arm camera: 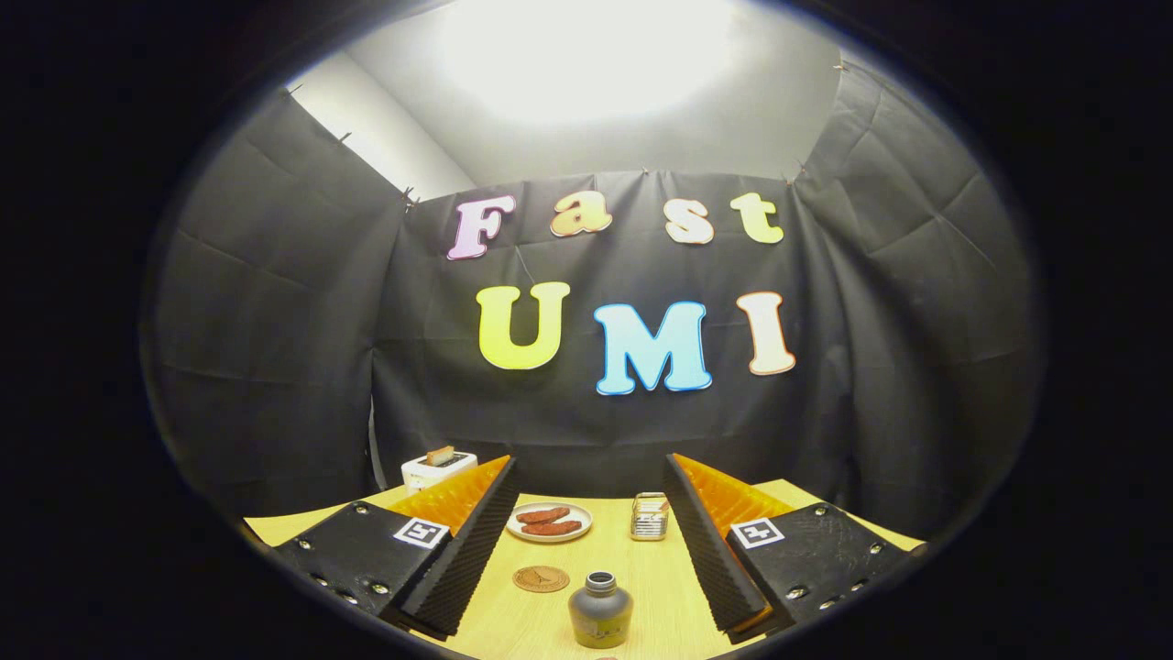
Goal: Take the bottle from table, then pour the juice into the cup, finally place the bottle on the coaster
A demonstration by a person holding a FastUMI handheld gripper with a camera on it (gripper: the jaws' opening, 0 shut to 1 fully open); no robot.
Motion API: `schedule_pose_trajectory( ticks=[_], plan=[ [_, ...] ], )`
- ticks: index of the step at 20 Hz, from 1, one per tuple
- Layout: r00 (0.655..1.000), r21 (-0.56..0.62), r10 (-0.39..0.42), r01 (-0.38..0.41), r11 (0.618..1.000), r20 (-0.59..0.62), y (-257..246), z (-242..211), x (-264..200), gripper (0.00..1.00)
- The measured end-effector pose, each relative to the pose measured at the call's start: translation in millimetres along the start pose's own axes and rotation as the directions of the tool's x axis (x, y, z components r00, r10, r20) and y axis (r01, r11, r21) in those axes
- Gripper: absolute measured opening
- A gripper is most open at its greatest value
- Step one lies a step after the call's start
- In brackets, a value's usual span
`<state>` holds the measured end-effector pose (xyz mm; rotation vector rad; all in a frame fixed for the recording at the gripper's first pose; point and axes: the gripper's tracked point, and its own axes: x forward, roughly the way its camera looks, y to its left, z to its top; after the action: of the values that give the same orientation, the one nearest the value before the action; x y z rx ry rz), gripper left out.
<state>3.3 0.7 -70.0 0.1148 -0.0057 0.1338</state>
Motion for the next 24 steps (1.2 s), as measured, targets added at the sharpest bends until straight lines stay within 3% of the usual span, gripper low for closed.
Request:
schedule_pose_trajectory(
  ticks=[12,24],
  plan=[
    [0.990,0.003,0.053,-0.053,0.999,-0.128,-8.6,-98.5,20.9,0.97],
    [0.939,0.003,0.079,-0.083,0.997,-0.334,-7.0,-209.6,26.8,0.97]
  ],
)
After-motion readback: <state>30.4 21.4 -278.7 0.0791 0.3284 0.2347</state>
